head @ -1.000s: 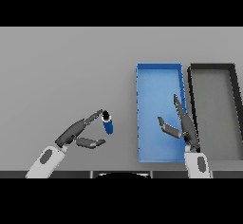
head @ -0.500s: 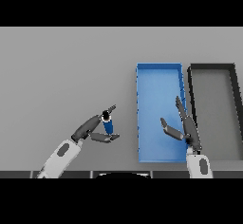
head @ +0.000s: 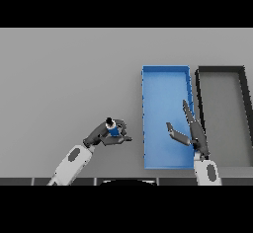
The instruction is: Pick up the blue pipe and place it into the blue bin.
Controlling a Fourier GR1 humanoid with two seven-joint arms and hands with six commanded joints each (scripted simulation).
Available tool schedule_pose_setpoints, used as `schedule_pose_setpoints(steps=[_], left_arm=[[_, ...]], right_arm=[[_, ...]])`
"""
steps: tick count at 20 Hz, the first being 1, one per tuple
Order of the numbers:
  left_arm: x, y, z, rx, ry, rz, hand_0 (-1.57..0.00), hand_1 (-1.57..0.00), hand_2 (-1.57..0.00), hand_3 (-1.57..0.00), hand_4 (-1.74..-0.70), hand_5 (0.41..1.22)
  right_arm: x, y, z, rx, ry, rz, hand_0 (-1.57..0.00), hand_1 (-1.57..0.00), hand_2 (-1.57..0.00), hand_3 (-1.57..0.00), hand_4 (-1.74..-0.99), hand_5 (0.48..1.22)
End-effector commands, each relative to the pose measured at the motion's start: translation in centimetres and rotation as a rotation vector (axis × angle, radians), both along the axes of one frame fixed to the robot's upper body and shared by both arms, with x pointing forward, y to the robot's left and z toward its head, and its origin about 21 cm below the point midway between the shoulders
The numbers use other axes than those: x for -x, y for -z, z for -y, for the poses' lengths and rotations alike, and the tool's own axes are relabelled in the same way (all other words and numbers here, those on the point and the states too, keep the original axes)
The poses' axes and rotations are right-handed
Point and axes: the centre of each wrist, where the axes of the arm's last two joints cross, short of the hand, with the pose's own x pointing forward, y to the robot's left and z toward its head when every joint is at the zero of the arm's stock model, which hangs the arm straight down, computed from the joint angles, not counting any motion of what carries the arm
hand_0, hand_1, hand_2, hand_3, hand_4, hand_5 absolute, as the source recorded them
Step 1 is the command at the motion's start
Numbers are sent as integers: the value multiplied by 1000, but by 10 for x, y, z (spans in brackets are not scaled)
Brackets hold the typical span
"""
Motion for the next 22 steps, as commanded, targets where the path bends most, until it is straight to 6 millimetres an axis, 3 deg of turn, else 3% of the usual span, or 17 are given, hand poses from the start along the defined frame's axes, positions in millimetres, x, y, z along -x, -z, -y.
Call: schedule_pose_setpoints(steps=[1, 4, 8, 18, 22], left_arm=[[-1, 0, 5, 2, 6, -3, -941, -1023, -1087, -1098, -1553, 1020], [5, 1, 2, -9, 1, 37, -1248, -1290, -1323, -1306, -1639, 1118], [7, -8, 16, 27, 19, 70, -1439, -1456, -1470, -1419, -1690, 1179], [0, -73, 40, 142, 108, 198, -1557, -1559, -1560, -1447, -1724, 1216], [4, -81, 45, 120, 120, 182, -1565, -1566, -1567, -1441, -1728, 1219]], right_arm=[[1, -1, 1, 3, 2, 2, 1, 1, 1, 1, -1309, 664], [0, 2, 5, 3, 2, -9, 1, 1, 1, 1, -1302, 666], [-5, 1, 1, 12, -15, 5, 1, 1, 1, 1, -1281, 662], [-2, 3, 3, 53, -5, 13, 1, 1, 1, 1, -1272, 684], [1, 6, 8, 30, -3, 17, 1, 1, 1, 1, -1273, 688]])
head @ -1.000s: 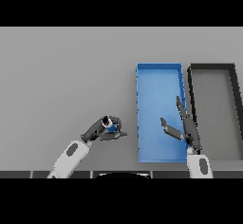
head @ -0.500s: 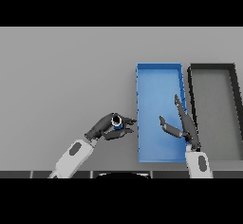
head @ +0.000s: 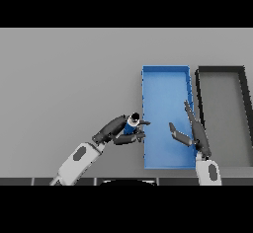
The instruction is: Pick up the blue pipe and place it into the blue bin.
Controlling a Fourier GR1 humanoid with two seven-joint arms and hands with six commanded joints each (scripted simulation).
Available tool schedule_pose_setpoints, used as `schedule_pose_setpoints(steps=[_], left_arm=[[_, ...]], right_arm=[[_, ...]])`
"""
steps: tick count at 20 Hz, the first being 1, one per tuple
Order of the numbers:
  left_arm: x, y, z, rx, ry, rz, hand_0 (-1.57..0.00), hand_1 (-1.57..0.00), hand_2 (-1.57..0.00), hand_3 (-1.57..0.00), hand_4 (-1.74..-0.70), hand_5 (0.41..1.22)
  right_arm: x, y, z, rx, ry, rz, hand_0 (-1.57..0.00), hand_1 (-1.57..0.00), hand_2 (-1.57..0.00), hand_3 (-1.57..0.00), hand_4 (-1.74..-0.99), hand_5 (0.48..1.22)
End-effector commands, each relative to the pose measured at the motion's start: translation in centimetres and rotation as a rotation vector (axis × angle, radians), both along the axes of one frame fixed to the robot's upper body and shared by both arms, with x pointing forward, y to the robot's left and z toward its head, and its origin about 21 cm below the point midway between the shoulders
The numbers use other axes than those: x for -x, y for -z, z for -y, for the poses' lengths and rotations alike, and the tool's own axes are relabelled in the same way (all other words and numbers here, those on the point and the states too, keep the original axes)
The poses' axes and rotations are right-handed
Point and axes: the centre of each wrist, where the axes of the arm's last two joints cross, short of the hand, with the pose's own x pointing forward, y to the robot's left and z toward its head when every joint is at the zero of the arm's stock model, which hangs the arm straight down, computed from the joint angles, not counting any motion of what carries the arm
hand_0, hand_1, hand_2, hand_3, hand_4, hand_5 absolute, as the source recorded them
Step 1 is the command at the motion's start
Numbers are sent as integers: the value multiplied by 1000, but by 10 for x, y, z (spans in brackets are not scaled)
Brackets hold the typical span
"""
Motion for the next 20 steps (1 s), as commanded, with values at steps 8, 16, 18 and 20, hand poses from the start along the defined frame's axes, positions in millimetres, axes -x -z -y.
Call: schedule_pose_setpoints(steps=[8, 16, 18, 20], left_arm=[[-3, 1, -2, -32, -12, -11, -1570, -1570, -1570, -1441, -1730, 1220], [0, 0, -1, -29, 4, 7, -1571, -1571, -1571, -1443, -1731, 1221], [-2, -1, -1, -30, 6, 7, -1571, -1571, -1571, -1444, -1731, 1221], [-2, 0, 0, -43, 6, 12, -1571, -1571, -1571, -1442, -1731, 1221]], right_arm=[[40, 8, -26, -74, 149, -69, 1, 1, 1, 1, -1229, 687], [31, -61, -11, -342, -196, 21, 1, 1, 1, 1, -1292, 525], [23, -84, -17, -346, -332, 24, 1, 1, 1, 1, -1326, 507], [13, -106, -19, -299, -442, 38, 1, 1, 1, 1, -1335, 507]])
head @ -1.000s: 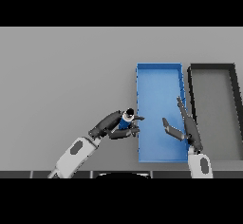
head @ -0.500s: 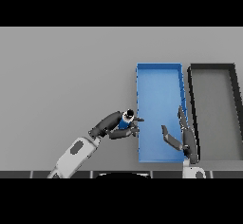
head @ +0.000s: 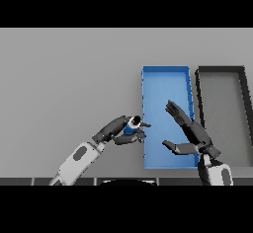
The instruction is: Pick up the blue pipe and place it into the blue bin.
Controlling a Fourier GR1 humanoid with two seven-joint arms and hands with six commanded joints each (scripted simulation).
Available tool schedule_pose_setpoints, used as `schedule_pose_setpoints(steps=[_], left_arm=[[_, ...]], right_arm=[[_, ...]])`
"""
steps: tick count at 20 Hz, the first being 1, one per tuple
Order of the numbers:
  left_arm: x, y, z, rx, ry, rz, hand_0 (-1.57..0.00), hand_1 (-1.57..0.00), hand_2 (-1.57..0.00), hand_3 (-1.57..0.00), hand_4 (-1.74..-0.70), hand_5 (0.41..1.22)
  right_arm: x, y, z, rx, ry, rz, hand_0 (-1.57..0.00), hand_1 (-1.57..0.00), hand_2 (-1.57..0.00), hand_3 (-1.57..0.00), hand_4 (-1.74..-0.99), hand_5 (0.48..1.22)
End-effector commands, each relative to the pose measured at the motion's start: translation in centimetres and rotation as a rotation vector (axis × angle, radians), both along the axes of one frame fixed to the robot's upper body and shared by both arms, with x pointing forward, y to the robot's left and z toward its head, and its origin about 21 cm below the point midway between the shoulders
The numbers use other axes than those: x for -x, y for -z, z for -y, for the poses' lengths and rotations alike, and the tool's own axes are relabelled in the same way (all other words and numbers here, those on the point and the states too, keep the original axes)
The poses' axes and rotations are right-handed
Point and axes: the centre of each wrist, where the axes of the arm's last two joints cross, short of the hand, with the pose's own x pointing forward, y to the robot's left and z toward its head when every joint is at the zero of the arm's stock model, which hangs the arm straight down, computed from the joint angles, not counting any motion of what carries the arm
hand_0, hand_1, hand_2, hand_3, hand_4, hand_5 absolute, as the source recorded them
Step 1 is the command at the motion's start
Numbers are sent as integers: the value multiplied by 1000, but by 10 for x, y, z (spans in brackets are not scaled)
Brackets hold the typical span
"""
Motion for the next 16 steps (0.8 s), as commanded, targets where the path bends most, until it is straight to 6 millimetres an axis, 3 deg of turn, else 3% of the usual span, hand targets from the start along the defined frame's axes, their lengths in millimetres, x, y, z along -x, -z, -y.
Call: schedule_pose_setpoints(steps=[1, 9, 12, 16], left_arm=[[0, 0, 0, -6, 4, 0, -1571, -1571, -1571, -1442, -1731, 1221], [1, 0, 0, 1, 22, 9, -1571, -1571, -1571, -1444, -1728, 1221], [-1, -2, -2, 26, 34, 23, -1571, -1571, -1571, -1506, -1593, 1221], [-7, -1, 0, -11, 35, 4, -1571, -1571, -1571, -1544, -1510, 1221]], right_arm=[[-2, -6, -4, 17, -47, -4, 1, 1, 1, 1, -1337, 504], [-28, -47, -50, 112, -295, 92, 1, 1, 1, 1, -1307, 497], [-38, -54, -71, 148, -353, 118, 1, 1, 1, 1, -1256, 517], [-50, -58, -96, 194, -381, 80, 1, 1, 1, 1, -1218, 509]])
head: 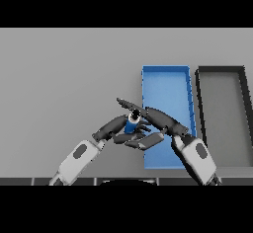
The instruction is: Pick up the blue pipe and place it into the blue bin.
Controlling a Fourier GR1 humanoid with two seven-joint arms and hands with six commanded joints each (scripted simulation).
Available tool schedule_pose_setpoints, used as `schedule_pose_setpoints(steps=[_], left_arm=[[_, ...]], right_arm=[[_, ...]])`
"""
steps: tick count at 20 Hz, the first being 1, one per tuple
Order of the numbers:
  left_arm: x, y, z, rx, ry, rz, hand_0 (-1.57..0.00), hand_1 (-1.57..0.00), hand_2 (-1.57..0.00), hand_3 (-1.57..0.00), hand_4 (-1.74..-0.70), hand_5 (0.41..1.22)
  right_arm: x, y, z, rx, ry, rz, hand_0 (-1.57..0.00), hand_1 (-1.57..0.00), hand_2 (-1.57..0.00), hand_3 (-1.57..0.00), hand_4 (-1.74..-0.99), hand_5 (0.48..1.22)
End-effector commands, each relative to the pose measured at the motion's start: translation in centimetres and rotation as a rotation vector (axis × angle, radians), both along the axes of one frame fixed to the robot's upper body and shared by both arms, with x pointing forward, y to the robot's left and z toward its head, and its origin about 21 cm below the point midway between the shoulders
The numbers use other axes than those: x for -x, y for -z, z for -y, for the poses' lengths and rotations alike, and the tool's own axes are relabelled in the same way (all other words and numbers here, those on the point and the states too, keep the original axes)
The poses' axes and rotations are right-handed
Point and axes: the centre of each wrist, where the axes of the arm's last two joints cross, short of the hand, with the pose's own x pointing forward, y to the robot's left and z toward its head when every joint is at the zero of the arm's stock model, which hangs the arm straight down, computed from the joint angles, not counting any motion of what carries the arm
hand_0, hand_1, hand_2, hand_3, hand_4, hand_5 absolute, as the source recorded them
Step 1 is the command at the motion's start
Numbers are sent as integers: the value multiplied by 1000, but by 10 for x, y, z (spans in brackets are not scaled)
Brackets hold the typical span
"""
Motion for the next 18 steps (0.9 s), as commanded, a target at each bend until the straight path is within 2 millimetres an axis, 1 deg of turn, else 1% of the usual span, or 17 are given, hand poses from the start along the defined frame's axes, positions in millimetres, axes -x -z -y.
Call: schedule_pose_setpoints(steps=[1, 2, 3, 4, 5, 6, 7, 8, 9, 10, 11, 12, 13, 14, 16, 17, 18], left_arm=[[2, 0, 0, 8, -1, 1, -1571, -1571, -1571, -1550, -1499, 1221], [4, 1, -1, 9, 6, 15, -1571, -1571, -1571, -1554, -1486, 1221], [1, 2, -2, -10, -10, -7, -1571, -1571, -1571, -1557, -1473, 1221], [3, 6, -3, -23, -16, -19, -1571, -1571, -1571, -1560, -1525, 1221], [2, 5, -1, -8, -9, -3, -1571, -1571, -1571, -1284, -1568, 1221], [0, 3, 1, -64, -28, 13, -1571, -1571, -1571, -1190, -1603, 1221], [0, 1, -2, -122, -23, 43, -1571, -1527, -1571, -1119, -1630, 1221], [0, -2, -3, -112, -35, 47, -1571, -1536, -1571, -1121, -1647, 1221], [2, -3, -3, -96, -25, 59, -1571, -1543, -1571, -1211, -1665, 1221], [2, -1, -4, -73, -31, 47, -1571, -1548, -1571, -1283, -1680, 1221], [4, 0, -4, -49, -19, 35, -1571, -1553, -1571, -1340, -1692, 1221], [2, 1, -3, -20, -13, 22, -1571, -1557, -1571, -1386, -1702, 1221], [0, 0, -2, -11, -11, 11, -1571, -1559, -1571, -1423, -1710, 1221], [1, 3, 0, 3, -11, 6, -1571, -1562, -1571, -1453, -1716, 1221], [1, 0, 1, -12, -13, 12, -1571, -1565, -1571, -1495, -1723, 1221], [1, 0, 1, -27, -16, 20, -1571, -1566, -1571, -1511, -1725, 1221], [1, 0, 0, -36, -19, -2, -1571, -1567, -1571, -1523, -1727, 1221]], right_arm=[[-5, 0, -5, 1, -16, 0, 1, 1, 1, 1, -1208, 506], [-7, 0, -7, -4, -27, -7, 1, 1, 1, 1, -1206, 503], [-12, -1, -11, -1, -41, -18, 1, 1, -9, 1, -1210, 498], [-14, 2, -16, 9, -58, -26, -17, -34, -54, -26, -1236, 493], [-17, -2, -18, 15, -69, -12, -107, -140, -160, -116, -1291, 483], [-19, -5, -22, 20, -83, -3, -264, -299, -308, -252, -1348, 477], [-20, -6, -27, 28, -98, 6, -475, -487, -492, -516, -1365, 477], [-22, -9, -32, 16, -111, 14, -694, -704, -708, -659, -1433, 486], [-25, -12, -33, -6, -127, 19, -869, -877, -881, -775, -1486, 516], [-26, -11, -38, -20, -133, 10, -1010, -1016, -1019, -880, -1527, 570], [-24, -8, -40, -57, -151, -7, -1122, -1127, -1129, -1018, -1498, 638], [-25, -8, -41, -73, -149, -4, -1212, -1216, -1218, -1128, -1474, 755], [-26, -5, -41, -98, -153, 15, -1284, -1287, -1288, -1217, -1457, 848], [-25, -5, -40, -97, -150, 21, -1341, -1344, -1345, -1288, -1445, 923], [-19, -4, -37, -86, -171, 87, -1424, -1425, -1426, -1390, -1435, 1030], [-21, -4, -41, -78, -176, 92, -1453, -1455, -1455, -1426, -1436, 1068], [-21, -3, -39, -72, -177, 99, -1477, -1478, -1478, -1455, -1445, 1099]])
